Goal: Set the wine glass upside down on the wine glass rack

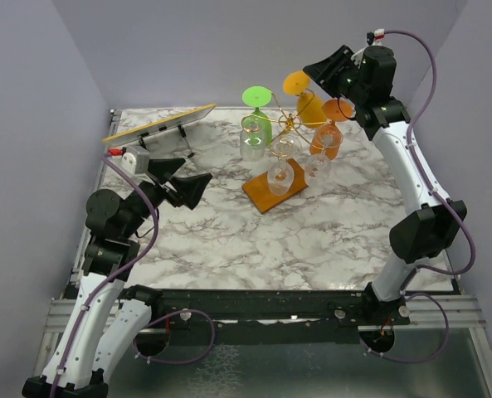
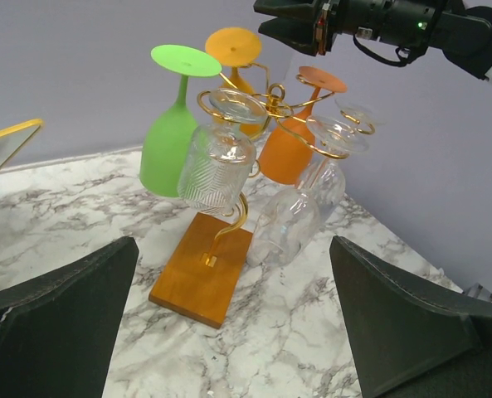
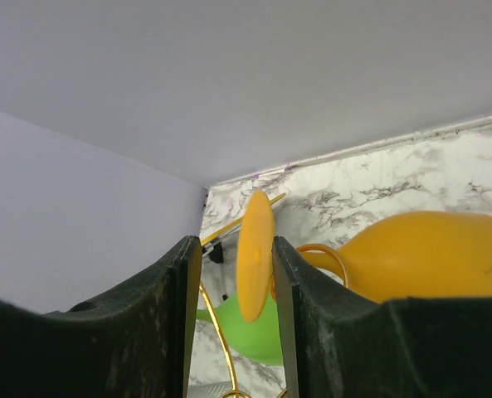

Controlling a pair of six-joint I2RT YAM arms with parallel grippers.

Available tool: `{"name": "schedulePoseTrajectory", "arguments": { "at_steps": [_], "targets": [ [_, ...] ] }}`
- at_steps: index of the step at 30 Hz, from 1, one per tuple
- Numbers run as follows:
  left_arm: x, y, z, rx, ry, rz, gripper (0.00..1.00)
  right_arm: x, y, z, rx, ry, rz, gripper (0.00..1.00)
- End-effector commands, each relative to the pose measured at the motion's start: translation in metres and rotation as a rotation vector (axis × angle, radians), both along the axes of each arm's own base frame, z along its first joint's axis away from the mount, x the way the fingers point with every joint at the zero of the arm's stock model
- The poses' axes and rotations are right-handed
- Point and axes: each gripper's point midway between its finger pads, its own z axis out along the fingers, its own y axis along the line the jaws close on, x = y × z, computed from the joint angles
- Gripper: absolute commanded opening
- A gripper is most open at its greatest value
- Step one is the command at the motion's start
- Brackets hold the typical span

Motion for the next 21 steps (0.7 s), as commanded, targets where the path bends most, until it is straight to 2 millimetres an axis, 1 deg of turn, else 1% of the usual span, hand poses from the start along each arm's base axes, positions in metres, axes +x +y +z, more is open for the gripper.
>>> {"name": "schedulePoseTrajectory", "arguments": {
  "at_steps": [1,7,11,13,15,17,21],
  "targets": [
    [0.004,0.002,-0.002,-0.004,0.023,0.022,0.99,0.001,0.0,-0.017,-0.116,0.032,0.048,0.46],
    [0.004,0.002,-0.003,-0.002,0.026,0.024,0.99,0.001,-0.004,-0.026,-0.177,0.043,0.05,0.47],
    [0.004,0.003,-0.003,-0.001,0.027,0.025,0.99,0.0,-0.005,-0.024,-0.195,0.028,0.053,0.46],
    [0.004,0.003,-0.003,0.001,0.028,0.028,0.99,-0.002,-0.007,-0.018,-0.203,0.01,0.043,0.47],
    [0.005,0.004,0.0,0.002,0.02,0.034,0.99,-0.005,-0.009,-0.007,-0.211,-0.024,0.039,0.47],
    [0.006,0.007,-0.004,0.009,0.046,0.052,0.99,-0.009,-0.012,0.003,-0.22,-0.053,0.029,0.47],
    [0.013,0.015,-0.006,0.017,0.094,0.113,0.99,-0.022,-0.025,0.024,-0.252,-0.103,-0.018,0.48]
  ]
}}
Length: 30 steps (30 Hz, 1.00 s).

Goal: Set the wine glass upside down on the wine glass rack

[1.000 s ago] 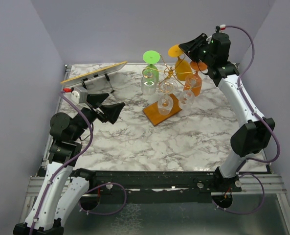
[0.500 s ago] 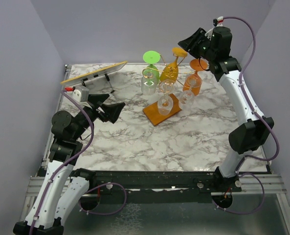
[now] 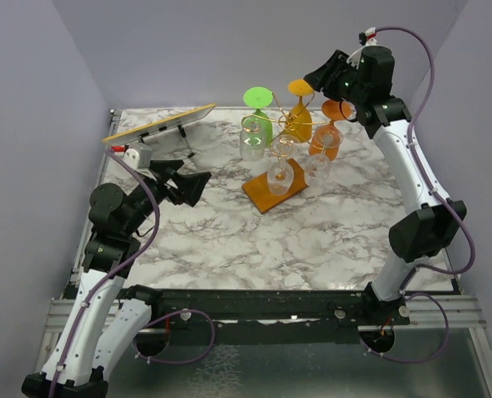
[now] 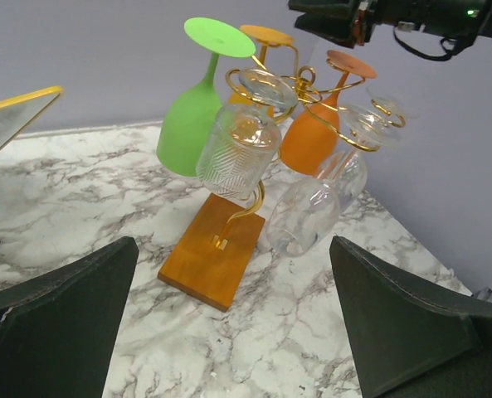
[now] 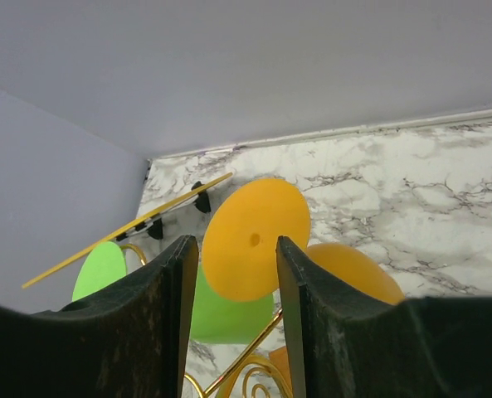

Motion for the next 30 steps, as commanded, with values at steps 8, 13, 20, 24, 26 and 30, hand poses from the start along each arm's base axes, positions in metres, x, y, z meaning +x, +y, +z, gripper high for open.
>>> {"name": "schedulePoseTrajectory", "arguments": {
  "at_steps": [8,13,20,24,26,30],
  "targets": [
    [0.019,0.032,-0.009,0.067,0.161,0.213,0.99,-0.087,-0.073,0.057,-0.144,-0.155,-0.233,0.76],
    [0.02,0.041,-0.017,0.135,0.209,0.254,0.99,-0.15,-0.119,0.029,-0.259,-0.095,-0.377,0.91],
    [0.014,0.063,-0.013,0.266,0.17,0.338,0.99,-0.239,-0.155,-0.051,-0.388,0.124,-0.428,0.96],
    [0.01,0.067,-0.004,0.249,0.153,0.357,0.99,-0.275,-0.178,-0.066,-0.4,0.175,-0.524,0.99],
    [0.006,0.073,0.007,0.236,0.141,0.386,0.99,-0.288,-0.184,-0.065,-0.399,0.174,-0.539,1.0],
    [-0.004,0.09,0.028,0.226,0.128,0.468,0.99,-0.308,-0.19,-0.051,-0.393,0.127,-0.551,1.0]
  ]
}}
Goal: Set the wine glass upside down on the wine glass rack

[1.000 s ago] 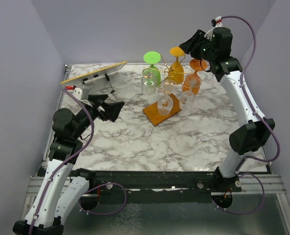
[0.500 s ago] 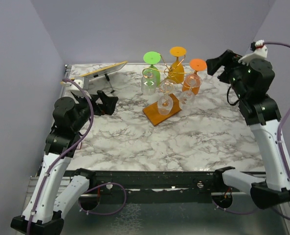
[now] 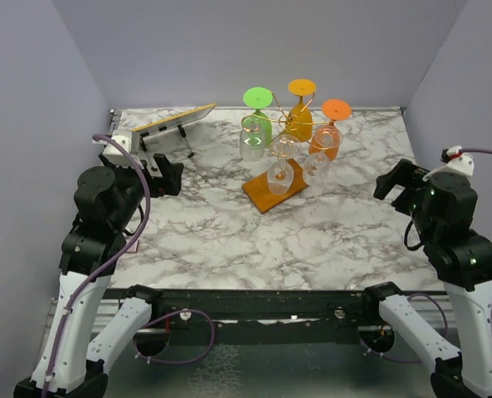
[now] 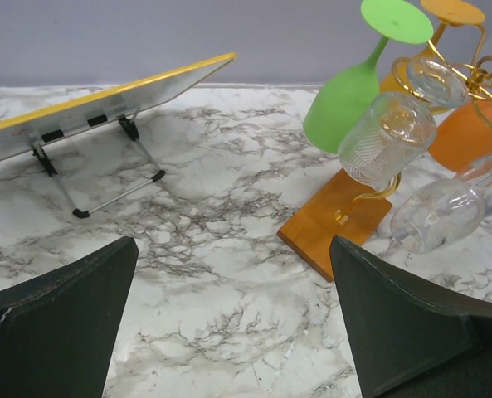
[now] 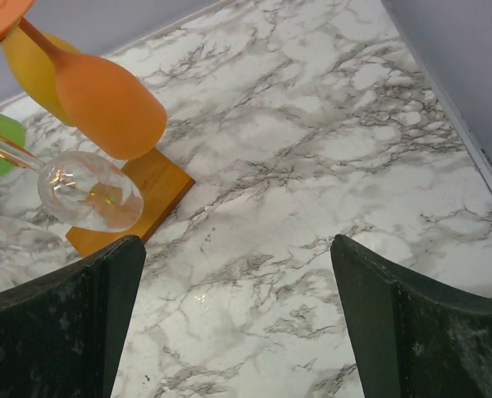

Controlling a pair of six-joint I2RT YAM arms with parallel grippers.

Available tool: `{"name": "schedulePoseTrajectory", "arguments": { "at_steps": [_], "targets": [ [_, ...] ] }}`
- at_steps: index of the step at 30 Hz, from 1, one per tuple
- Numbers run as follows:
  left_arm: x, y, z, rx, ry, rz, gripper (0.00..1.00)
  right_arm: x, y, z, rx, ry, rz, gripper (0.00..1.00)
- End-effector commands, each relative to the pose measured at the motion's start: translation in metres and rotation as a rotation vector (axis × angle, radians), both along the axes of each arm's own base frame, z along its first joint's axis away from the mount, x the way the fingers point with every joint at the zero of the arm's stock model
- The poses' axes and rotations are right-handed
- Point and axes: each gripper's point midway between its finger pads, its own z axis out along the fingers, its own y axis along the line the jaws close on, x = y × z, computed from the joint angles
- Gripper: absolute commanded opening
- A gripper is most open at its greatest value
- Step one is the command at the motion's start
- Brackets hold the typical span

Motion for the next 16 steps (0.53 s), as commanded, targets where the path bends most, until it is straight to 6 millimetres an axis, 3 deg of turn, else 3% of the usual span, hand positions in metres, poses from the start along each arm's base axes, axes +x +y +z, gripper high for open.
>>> {"name": "schedulePoseTrajectory", "arguments": {
  "at_steps": [1,6,10,16],
  "targets": [
    [-0.018,0.028,0.036,0.01,-0.062,0.123,0.99,-0.031,-0.021,0.009,-0.032,-0.015,-0.072,1.0],
    [-0.041,0.037,0.063,-0.022,-0.117,0.146,0.99,-0.053,-0.031,0.043,-0.04,-0.101,-0.089,1.0],
    [-0.051,0.034,0.066,-0.044,-0.106,0.126,0.99,-0.065,-0.033,0.066,-0.034,-0.154,-0.079,1.0],
    [-0.056,0.033,0.062,-0.061,-0.092,0.119,0.99,-0.068,-0.035,0.071,-0.045,-0.153,-0.082,1.0]
  ]
}}
